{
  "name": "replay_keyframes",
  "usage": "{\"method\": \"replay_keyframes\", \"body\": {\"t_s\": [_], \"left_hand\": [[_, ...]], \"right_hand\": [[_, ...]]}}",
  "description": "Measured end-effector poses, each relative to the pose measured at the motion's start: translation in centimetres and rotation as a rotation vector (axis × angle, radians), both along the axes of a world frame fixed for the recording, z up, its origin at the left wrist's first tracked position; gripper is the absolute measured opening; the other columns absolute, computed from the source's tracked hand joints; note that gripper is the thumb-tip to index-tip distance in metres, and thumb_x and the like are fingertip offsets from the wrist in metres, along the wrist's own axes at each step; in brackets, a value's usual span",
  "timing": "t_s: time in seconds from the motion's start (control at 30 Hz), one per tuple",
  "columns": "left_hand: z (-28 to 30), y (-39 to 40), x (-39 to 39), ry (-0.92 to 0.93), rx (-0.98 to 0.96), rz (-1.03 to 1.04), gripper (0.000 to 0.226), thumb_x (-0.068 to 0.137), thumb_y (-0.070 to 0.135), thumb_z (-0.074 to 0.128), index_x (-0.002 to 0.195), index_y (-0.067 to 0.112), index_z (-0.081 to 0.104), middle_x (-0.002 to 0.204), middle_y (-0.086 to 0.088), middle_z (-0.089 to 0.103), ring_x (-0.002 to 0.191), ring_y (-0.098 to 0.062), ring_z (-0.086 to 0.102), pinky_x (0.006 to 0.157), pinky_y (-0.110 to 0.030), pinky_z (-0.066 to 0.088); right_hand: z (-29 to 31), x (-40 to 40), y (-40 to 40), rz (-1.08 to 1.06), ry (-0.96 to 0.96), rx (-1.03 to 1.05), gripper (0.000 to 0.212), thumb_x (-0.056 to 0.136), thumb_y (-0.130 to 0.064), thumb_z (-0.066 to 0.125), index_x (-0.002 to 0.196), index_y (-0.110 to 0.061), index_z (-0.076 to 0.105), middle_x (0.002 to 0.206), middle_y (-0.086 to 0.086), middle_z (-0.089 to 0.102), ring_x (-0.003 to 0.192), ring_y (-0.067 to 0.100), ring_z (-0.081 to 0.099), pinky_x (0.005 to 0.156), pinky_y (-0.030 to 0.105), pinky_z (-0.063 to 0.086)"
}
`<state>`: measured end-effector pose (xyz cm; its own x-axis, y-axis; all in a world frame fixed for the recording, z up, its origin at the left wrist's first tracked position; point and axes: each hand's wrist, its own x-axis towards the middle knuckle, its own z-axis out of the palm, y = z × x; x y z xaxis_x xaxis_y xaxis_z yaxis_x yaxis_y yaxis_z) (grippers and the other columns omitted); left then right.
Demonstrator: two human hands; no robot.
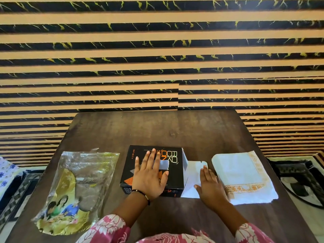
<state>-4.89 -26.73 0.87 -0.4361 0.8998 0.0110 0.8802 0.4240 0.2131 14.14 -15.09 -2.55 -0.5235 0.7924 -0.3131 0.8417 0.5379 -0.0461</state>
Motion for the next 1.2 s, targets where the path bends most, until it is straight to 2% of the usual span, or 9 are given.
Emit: {"method": "replay_keyframes", "body": {"t_s": [0.07,0.13,0.2,0.27,0.37,0.47,0.67,0.83,1.2], "left_hand": [[-0.2,0.0,0.0,0.008,0.010,0.000,0.076,0.081,0.058,0.003,0.147,0.020,0.006,0.158,-0.002,0.005,0.145,-0.021,-0.001,0.113,-0.048,-0.009],[-0.4,0.1,-0.1,0.011,0.024,0.000,0.075,0.082,0.058,0.004,0.147,0.020,0.008,0.157,-0.002,0.008,0.145,-0.022,0.002,0.113,-0.047,-0.009],[-0.6,0.1,-0.1,0.016,0.040,0.003,0.074,0.083,0.058,0.007,0.147,0.019,0.012,0.157,-0.003,0.012,0.145,-0.022,0.006,0.113,-0.048,-0.006],[-0.7,0.1,0.0,0.025,0.055,0.008,0.073,0.084,0.057,0.010,0.146,0.018,0.017,0.156,-0.004,0.017,0.144,-0.023,0.011,0.113,-0.048,-0.004],[-0.6,0.1,0.0,0.022,0.052,0.009,0.074,0.084,0.057,0.009,0.147,0.019,0.015,0.157,-0.003,0.015,0.145,-0.022,0.008,0.114,-0.049,-0.003],[-0.4,0.1,0.1,0.008,0.028,0.011,0.077,0.080,0.058,0.003,0.147,0.022,0.008,0.158,0.000,0.007,0.145,-0.020,0.000,0.115,-0.047,-0.007],[-0.3,0.0,0.1,0.018,-0.013,0.019,0.078,0.078,0.059,-0.001,0.147,0.023,0.003,0.158,0.001,0.001,0.145,-0.018,-0.005,0.115,-0.046,-0.009],[-0.2,0.1,0.2,0.019,-0.041,0.026,0.079,0.078,0.060,-0.004,0.147,0.024,0.002,0.158,0.001,0.000,0.145,-0.018,-0.006,0.116,-0.046,-0.008],[1.3,0.9,1.1,-0.006,-0.219,-0.070,0.115,0.048,0.084,-0.025,0.146,0.025,-0.009,0.157,-0.002,-0.014,0.141,-0.038,-0.018,0.106,-0.064,-0.013]], "right_hand": [[-1.3,0.5,0.0,0.017,-0.010,-0.003,0.081,0.091,-0.058,0.004,0.135,-0.003,0.043,0.143,0.017,0.043,0.128,0.036,0.045,0.110,0.046,0.028],[-4.1,1.2,0.6,0.004,-0.011,-0.032,0.081,0.090,-0.059,0.001,0.125,-0.005,0.050,0.126,0.016,0.061,0.112,0.037,0.059,0.114,0.044,0.018],[-5.8,1.7,0.8,0.019,-0.010,-0.024,0.079,0.090,-0.059,0.002,0.125,-0.006,0.049,0.125,0.016,0.062,0.111,0.036,0.060,0.115,0.041,0.003],[-2.6,1.1,0.0,0.035,-0.050,-0.034,0.083,0.090,-0.060,0.002,0.127,-0.004,0.051,0.133,0.016,0.055,0.118,0.036,0.055,0.114,0.045,0.014],[0.5,0.0,0.0,0.060,0.025,0.053,0.073,0.088,-0.057,0.035,0.144,-0.011,0.026,0.154,0.013,0.019,0.142,0.035,0.018,0.109,0.044,0.000],[1.8,-0.7,-0.2,0.073,0.236,0.115,0.059,0.064,-0.024,0.079,0.120,-0.017,0.061,0.127,0.009,0.061,0.126,0.032,0.049,0.104,0.043,0.031],[3.5,-1.3,-0.7,0.130,0.513,-0.121,0.034,0.088,0.000,0.045,0.101,-0.020,0.070,0.116,-0.002,0.066,0.127,0.017,0.041,0.110,0.031,0.030],[4.6,0.4,-1.6,0.021,0.528,-0.398,0.033,0.092,-0.005,0.044,0.078,-0.022,0.069,0.085,-0.010,0.062,0.079,0.005,0.058,0.065,-0.002,0.040],[1.9,0.0,-4.8,0.030,0.708,-0.585,0.020,0.076,-0.027,0.055,0.085,-0.027,0.073,0.088,-0.014,0.063,0.089,0.009,0.063,0.081,0.010,0.047]]}}
